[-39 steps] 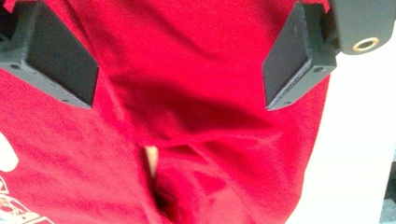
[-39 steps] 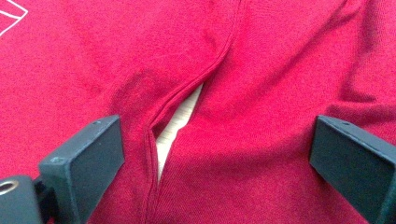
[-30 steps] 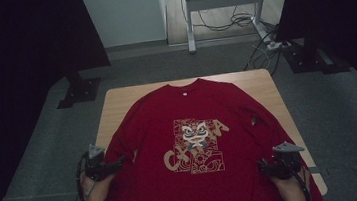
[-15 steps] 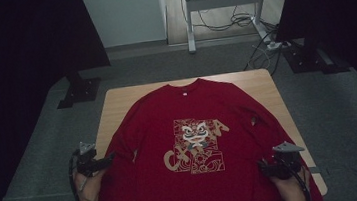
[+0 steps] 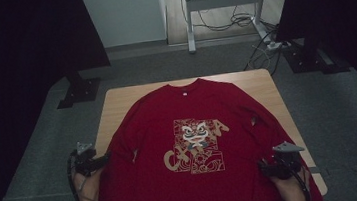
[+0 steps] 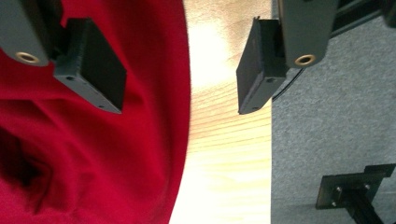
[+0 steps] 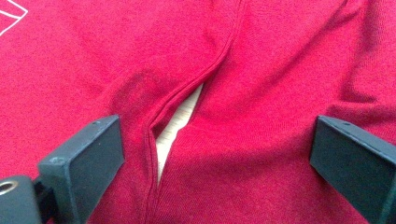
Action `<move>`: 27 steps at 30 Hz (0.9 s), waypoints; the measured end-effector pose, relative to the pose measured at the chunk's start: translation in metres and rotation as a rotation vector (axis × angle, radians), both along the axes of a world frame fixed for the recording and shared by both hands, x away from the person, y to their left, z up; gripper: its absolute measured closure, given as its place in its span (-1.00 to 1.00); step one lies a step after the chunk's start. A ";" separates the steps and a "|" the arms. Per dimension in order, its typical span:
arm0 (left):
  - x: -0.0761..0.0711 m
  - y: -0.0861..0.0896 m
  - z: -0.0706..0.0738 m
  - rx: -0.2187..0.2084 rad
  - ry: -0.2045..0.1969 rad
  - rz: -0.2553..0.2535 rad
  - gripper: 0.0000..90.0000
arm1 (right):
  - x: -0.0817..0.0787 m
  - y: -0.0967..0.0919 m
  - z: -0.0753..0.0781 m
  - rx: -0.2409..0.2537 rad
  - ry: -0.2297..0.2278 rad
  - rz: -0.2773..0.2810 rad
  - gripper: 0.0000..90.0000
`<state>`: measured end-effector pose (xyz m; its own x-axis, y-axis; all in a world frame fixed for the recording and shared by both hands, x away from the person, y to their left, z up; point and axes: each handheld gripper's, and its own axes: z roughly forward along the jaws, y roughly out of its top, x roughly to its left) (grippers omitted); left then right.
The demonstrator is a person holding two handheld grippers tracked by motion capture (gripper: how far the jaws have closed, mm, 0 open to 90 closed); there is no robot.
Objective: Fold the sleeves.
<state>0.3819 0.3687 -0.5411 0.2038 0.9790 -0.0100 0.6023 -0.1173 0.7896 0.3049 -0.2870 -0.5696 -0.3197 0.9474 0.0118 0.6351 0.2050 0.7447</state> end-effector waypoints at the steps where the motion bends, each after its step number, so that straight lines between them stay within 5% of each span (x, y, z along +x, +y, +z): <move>1: 0.002 -0.001 -0.006 0.021 0.022 -0.002 -0.21 | 0.000 0.000 0.000 0.000 0.000 0.000 -0.93; 8: 0.001 -0.004 -0.014 0.020 0.008 -0.008 -0.16 | 0.000 0.000 0.000 0.000 0.000 0.000 -0.93; 13: -0.004 -0.010 -0.014 0.003 -0.002 -0.054 0.06 | 0.000 0.000 0.000 -0.001 0.001 0.001 -0.93; 14: -0.004 -0.011 -0.014 -0.007 -0.003 -0.062 0.55 | 0.000 0.000 0.000 -0.001 0.001 0.001 -0.93; 15: -0.004 -0.011 -0.014 -0.007 -0.003 -0.062 0.70 | 0.000 0.000 0.000 -0.001 0.001 0.001 -0.93; 18: -0.005 -0.014 -0.014 -0.029 0.004 -0.067 0.70 | 0.000 0.000 0.000 -0.001 0.000 0.001 -0.93; 19: -0.004 -0.014 -0.014 -0.037 0.006 -0.061 0.92 | 0.000 0.000 0.000 -0.001 0.001 0.001 -0.93; 27: -0.005 -0.015 -0.013 -0.028 0.002 -0.058 0.93 | 0.000 0.000 0.000 -0.001 0.000 0.001 -0.93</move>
<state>0.3769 0.3534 -0.5539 0.2603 0.9648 -0.0375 0.5971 -0.1302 0.7916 0.3052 -0.2868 -0.5696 -0.3204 0.9472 0.0113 0.6352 0.2060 0.7444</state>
